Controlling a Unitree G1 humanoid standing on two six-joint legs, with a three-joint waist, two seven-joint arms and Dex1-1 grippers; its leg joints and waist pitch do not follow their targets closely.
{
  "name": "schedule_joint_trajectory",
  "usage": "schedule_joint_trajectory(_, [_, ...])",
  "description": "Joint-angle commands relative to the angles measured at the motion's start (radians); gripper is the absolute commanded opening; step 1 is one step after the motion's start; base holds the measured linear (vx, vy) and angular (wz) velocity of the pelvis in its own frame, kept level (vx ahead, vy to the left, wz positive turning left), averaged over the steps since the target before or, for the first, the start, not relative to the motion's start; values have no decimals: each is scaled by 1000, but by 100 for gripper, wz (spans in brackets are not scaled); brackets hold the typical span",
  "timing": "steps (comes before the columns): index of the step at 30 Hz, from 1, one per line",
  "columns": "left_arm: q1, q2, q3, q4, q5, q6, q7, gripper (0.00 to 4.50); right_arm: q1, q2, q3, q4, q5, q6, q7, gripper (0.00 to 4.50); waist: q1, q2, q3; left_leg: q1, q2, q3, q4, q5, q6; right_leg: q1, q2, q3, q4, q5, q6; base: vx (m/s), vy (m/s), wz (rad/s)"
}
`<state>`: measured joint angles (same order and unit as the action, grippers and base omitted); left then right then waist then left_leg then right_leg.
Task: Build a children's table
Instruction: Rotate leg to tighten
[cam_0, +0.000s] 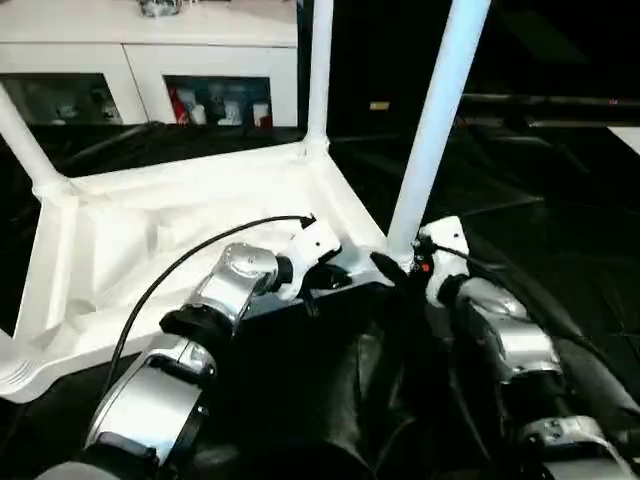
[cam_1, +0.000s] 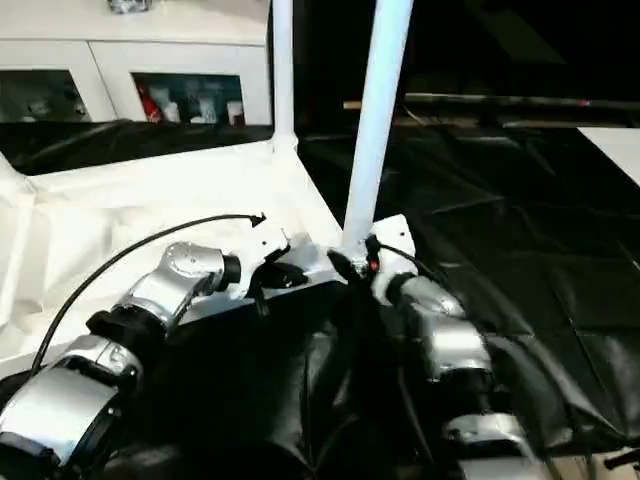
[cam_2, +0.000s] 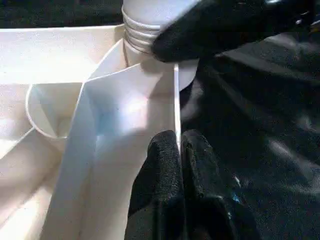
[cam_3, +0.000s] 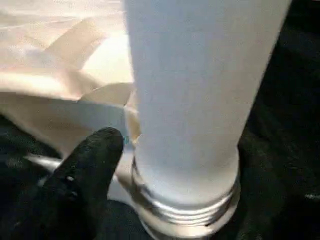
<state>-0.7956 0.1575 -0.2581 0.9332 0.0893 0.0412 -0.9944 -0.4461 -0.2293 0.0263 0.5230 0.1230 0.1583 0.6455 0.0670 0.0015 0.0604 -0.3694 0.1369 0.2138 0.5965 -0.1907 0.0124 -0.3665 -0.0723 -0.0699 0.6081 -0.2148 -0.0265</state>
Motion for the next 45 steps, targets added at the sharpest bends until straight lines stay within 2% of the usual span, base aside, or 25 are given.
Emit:
schedule_joint_trajectory(1, [9,-20,-28,-74,-58,-31,-122,0,38,-22,124,-61,45,3,233,376,3,-4,-55,21,116,-64,-85,-277,0,23,-125,74,-92,-236,-213,0,0,0])
schedule_joint_trajectory(4, [25,9,-29,-104,-74,-38,-192,0,53,-74,122,-93,66,2,322,376,15,-6,-62,13,117,-57,-76,-190,53,33,-123,68,-75,-105,-250,0,0,0])
schedule_joint_trajectory(6, [42,42,-32,-136,-91,-41,-270,0,63,-119,111,-120,87,11,391,376,25,-5,-66,9,118,-54,-71,-137,82,34,-121,64,-64,-29,-266,0,0,0])
schedule_joint_trajectory(9, [53,75,-31,-164,-104,-33,-340,0,64,-156,104,-132,92,24,440,376,34,-2,-75,12,121,-51,-63,-79,113,26,-115,60,-47,75,-286,0,0,0])
schedule_joint_trajectory(10, [55,89,-33,-171,-105,-29,-365,0,63,-169,105,-132,89,23,453,376,35,-1,-74,8,120,-51,-61,-69,123,22,-115,58,-45,93,-293,0,0,0])
schedule_joint_trajectory(11, [56,100,-34,-175,-104,-27,-381,0,63,-178,107,-134,89,22,465,376,37,0,-70,7,120,-51,-63,-97,117,22,-117,57,-50,55,-292,0,0,0])
schedule_joint_trajectory(13, [63,124,-37,-190,-102,-29,-413,0,65,-197,115,-140,89,23,499,376,39,2,-66,10,122,-53,-68,-155,82,21,-119,58,-59,-40,-283,0,0,0])
schedule_joint_trajectory(14, [64,129,-37,-192,-101,-29,-419,0,66,-202,117,-142,89,24,509,376,39,2,-66,10,122,-53,-68,-155,82,21,-119,58,-59,-40,-283,0,0,0])
schedule_joint_trajectory(15, [68,145,-39,-197,-100,-31,-436,0,69,-214,127,-144,84,20,528,376,41,3,-65,13,124,-53,-72,-176,59,20,-119,59,-63,-80,-274,0,0,0])
schedule_joint_trajectory(18, [73,167,-37,-202,-100,-34,-453,0,74,-225,139,-147,78,14,551,376,42,2,-64,15,124,-50,-74,-188,43,17,-119,61,-64,-94,-269,0,0,0])
schedule_joint_trajectory(19, [73,168,-36,-203,-100,-34,-453,0,74,-224,137,-146,78,15,550,351,42,2,-64,15,124,-51,-74,-187,40,18,-120,61,-63,-94,-269,0,0,0])
schedule_joint_trajectory(23, [75,168,-34,-207,-103,-29,-453,0,71,-218,131,-143,91,16,553,327,43,1,-68,13,123,-49,-73,-162,39,19,-119,60,-57,-58,-270,0,0,0])
schedule_joint_trajectory(27, [82,165,-32,-217,-106,-21,-456,0,73,-217,134,-150,103,24,566,294,44,0,-69,11,121,-48,-68,-139,56,21,-120,60,-55,-20,-276,0,0,0])
schedule_joint_trajectory(33, [78,151,-25,-198,-100,-27,-420,0,102,-205,144,-156,94,36,540,273,48,1,-70,12,122,-48,-67,-135,64,20,-119,58,-55,-33,-270,0,0,0])
schedule_joint_trajectory(34, [68,134,-12,-173,-89,-43,-358,0,104,-180,139,-130,65,22,466,272,47,1,-69,12,122,-49,-68,-140,61,20,-119,58,-56,-40,-269,0,0,0])
schedule_joint_trajectory(35, [67,133,-12,-171,-88,-44,-354,0,104,-179,138,-129,64,21,461,272,45,1,-67,12,122,-49,-69,-152,51,17,-120,59,-59,-59,-268,0,0,0])
schedule_joint_trajectory(37, [43,102,7,-119,-62,-64,-224,0,88,-112,102,-60,28,18,277,272,35,-1,-62,14,118,-53,-73,-210,16,15,-125,62,-71,-153,-260,0,0,0])
schedule_joint_trajectory(38, [39,96,9,-110,-58,-63,-204,0,82,-99,93,-46,26,22,243,272,35,-1,-62,14,118,-53,-73,-210,16,15,-125,62,-71,-153,-260,0,0,0])
schedule_joint_trajectory(39, [18,61,20,-69,-44,-56,-108,0,50,-29,36,29,30,46,65,272,26,0,-60,20,117,-56,-77,-247,-17,10,-125,64,-78,-227,-246,0,0,0])
schedule_joint_trajectory(40, [17,59,21,-67,-44,-55,-103,0,48,-24,32,34,31,47,55,272,20,3,-60,22,117,-62,-80,-276,-41,11,-127,63,-84,-274,-234,0,0,0])
schedule_joint_trajectory(41, [14,54,22,-63,-44,-54,-94,0,44,-15,25,42,35,51,36,272,17,0,-62,21,118,-63,-81,-274,-45,15,-127,63,-83,-273,-227,0,0,0])
schedule_joint_trajectory(42, [7,33,23,-52,-43,-45,-68,0,29,12,7,66,40,60,-27,272,16,3,-61,19,119,-64,-82,-269,-45,17,-127,63,-83,-262,-224,0,0,0])
schedule_joint_trajectory(43, [3,20,23,-45,-41,-39,-50,0,21,26,5,76,36,57,-55,272,11,4,-60,18,119,-62,-84,-270,-43,14,-123,64,-82,-242,-221,0,0,0])
schedule_joint_trajectory(44, [-10,-21,21,-26,-35,-21,2,0,-4,69,1,108,22,50,-140,272,9,8,-62,25,117,-56,-82,-270,-47,7,-119,66,-81,-216,-222,0,0,0])
schedule_joint_trajectory(45, [-22,-67,17,-8,-30,-4,53,0,-33,116,2,132,14,49,-202,272,6,6,-61,23,114,-58,-83,-278,-53,8,-120,67,-81,-217,-229,0,0,0])
